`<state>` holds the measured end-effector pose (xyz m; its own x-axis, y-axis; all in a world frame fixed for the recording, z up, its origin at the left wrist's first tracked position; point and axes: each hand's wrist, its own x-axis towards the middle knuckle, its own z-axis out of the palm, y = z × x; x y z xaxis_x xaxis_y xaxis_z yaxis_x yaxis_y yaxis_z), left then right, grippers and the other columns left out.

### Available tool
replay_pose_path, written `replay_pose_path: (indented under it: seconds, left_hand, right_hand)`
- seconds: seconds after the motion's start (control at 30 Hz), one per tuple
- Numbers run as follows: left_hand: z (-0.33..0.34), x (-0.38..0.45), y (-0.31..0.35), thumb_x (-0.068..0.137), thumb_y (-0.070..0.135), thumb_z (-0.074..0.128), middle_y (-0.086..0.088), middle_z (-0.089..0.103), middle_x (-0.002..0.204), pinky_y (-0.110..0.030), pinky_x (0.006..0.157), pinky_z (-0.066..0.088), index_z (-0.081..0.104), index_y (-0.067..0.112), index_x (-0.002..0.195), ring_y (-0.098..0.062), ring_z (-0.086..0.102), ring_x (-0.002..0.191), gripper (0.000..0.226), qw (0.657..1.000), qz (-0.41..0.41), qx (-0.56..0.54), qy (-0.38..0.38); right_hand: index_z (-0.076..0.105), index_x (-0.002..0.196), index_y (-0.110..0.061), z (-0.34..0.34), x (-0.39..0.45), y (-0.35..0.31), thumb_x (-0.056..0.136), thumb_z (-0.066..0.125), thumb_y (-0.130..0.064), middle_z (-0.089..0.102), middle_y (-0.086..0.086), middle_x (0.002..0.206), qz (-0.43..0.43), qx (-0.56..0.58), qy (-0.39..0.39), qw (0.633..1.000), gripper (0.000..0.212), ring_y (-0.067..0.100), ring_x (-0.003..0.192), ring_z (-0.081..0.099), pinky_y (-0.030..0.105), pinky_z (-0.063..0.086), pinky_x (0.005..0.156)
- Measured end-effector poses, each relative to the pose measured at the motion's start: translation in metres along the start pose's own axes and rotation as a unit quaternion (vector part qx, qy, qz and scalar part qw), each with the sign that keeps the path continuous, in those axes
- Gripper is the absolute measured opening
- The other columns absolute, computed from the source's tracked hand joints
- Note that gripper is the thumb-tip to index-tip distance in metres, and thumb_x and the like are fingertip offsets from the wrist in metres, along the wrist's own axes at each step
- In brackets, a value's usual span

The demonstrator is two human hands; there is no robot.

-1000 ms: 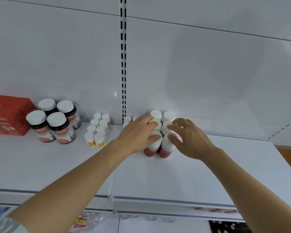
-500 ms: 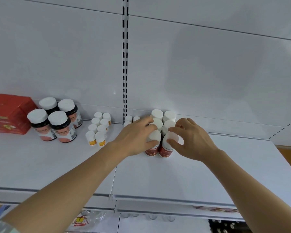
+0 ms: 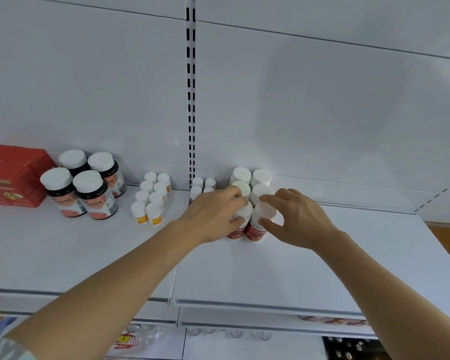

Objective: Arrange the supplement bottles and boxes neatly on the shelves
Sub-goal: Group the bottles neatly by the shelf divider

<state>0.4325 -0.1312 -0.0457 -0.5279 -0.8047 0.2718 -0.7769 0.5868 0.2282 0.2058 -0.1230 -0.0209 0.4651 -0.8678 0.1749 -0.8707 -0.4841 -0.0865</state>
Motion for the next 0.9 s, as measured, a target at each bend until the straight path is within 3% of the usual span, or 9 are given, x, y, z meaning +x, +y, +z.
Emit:
replay_pose_path:
  seconds: [0.37,0.9]
  left_hand:
    - [-0.0008,0.0018,0.0012,0.089,0.037,0.062,0.005,0.056,0.109,-0.027,0.056,0.029,0.065,0.02,0.113,-0.02,0.059,0.087,0.029,1.0,0.004,0.007,0.017]
    - [0.0056,-0.0007,-0.0045,0.087,0.047,0.057,0.01,0.051,0.113,-0.027,0.054,0.039,0.06,0.024,0.111,-0.016,0.056,0.092,0.034,0.999,-0.004,0.0,0.038]
  right_hand:
    - [0.061,0.123,-0.023,0.0034,0.0005,0.0011,0.086,0.063,-0.044,0.058,0.001,0.088,-0.006,0.019,-0.004,1.0,0.043,0.023,0.08,0.051,0.038,0.049,0.066]
    - [0.05,0.133,-0.029,0.0086,-0.0028,0.0034,0.086,0.053,-0.059,0.06,-0.004,0.098,0.014,-0.017,-0.003,1.0,0.056,0.022,0.088,0.057,0.036,0.051,0.064]
